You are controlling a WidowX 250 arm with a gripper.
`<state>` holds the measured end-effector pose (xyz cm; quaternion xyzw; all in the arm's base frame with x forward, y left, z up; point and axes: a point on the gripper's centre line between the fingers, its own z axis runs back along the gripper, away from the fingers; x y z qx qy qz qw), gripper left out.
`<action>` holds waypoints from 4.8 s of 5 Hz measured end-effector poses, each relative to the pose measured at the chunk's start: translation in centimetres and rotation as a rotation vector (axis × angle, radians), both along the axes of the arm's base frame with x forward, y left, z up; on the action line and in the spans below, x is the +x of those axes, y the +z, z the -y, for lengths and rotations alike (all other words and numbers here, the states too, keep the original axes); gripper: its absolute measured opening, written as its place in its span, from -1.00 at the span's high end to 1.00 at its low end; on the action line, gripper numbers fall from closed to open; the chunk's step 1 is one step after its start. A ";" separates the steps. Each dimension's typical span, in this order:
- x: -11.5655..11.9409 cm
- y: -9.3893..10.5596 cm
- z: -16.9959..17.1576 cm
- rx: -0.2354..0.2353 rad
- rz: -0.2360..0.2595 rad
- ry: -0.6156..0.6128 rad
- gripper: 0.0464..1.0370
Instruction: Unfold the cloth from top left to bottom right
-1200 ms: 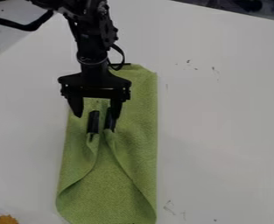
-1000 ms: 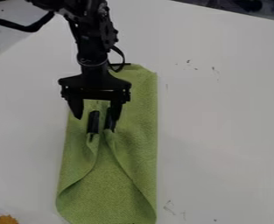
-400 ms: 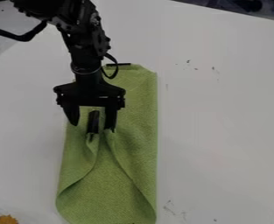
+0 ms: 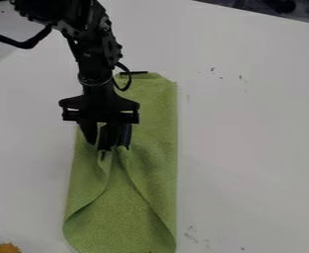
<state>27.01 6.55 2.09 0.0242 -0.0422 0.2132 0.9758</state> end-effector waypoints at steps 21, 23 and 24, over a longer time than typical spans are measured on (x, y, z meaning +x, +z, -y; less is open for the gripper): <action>-6.6 -1.1 -17.2 0.027 0.055 0.157 -0.95; -5.8 0.6 -19.4 0.078 0.062 0.075 -0.93; -5.1 0.9 -18.4 0.035 0.042 0.005 -0.93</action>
